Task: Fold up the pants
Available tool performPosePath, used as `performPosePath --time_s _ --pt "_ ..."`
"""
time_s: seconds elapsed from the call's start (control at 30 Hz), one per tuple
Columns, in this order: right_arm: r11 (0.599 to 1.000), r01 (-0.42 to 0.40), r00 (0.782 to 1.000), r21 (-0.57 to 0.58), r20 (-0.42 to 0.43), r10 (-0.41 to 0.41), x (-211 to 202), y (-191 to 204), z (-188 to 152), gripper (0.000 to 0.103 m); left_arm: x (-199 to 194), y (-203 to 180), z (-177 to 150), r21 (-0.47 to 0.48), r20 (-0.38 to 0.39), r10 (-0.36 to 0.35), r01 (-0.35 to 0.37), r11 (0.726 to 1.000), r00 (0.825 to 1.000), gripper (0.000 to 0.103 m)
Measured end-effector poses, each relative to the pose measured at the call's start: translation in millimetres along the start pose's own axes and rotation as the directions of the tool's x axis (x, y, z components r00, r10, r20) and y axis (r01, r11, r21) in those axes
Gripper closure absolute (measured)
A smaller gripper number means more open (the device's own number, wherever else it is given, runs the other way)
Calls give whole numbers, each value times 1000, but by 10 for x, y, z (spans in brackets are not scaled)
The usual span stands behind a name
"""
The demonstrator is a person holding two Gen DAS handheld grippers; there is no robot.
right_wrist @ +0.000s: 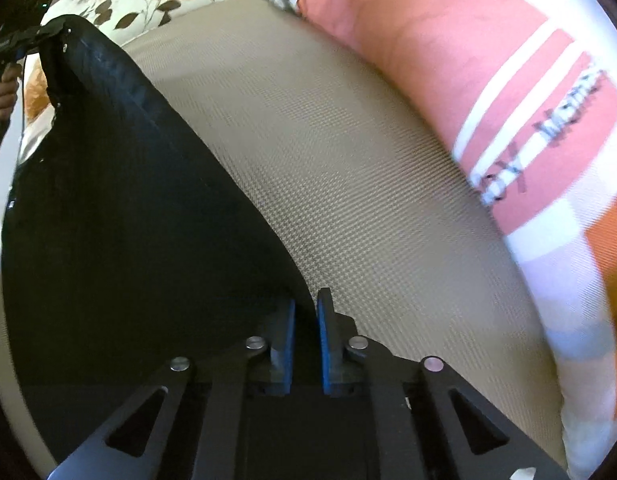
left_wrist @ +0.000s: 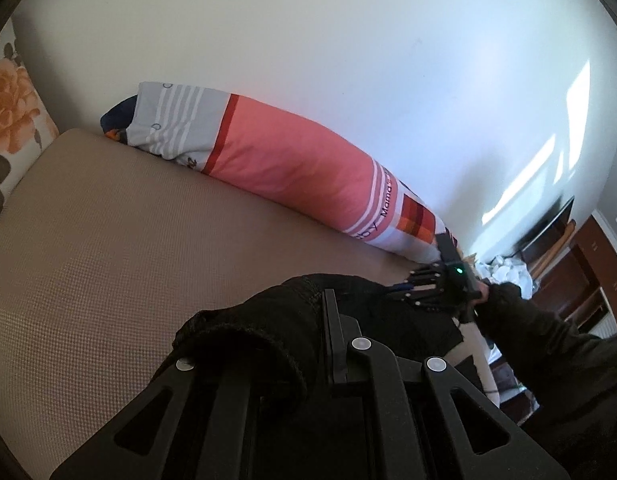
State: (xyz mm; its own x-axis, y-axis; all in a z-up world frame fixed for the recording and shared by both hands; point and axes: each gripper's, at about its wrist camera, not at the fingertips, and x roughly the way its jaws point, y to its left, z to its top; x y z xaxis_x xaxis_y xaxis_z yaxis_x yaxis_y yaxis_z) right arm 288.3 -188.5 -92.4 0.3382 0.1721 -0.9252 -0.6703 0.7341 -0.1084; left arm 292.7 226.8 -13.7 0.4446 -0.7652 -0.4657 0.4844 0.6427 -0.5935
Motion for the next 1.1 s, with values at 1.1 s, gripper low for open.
performPosePath --time_s 1.1 --pt "964 80 997 253 2 -83 -700 2304 -1819 97 -824 -151 -2081 95 -384 172 -147 985 907 76"
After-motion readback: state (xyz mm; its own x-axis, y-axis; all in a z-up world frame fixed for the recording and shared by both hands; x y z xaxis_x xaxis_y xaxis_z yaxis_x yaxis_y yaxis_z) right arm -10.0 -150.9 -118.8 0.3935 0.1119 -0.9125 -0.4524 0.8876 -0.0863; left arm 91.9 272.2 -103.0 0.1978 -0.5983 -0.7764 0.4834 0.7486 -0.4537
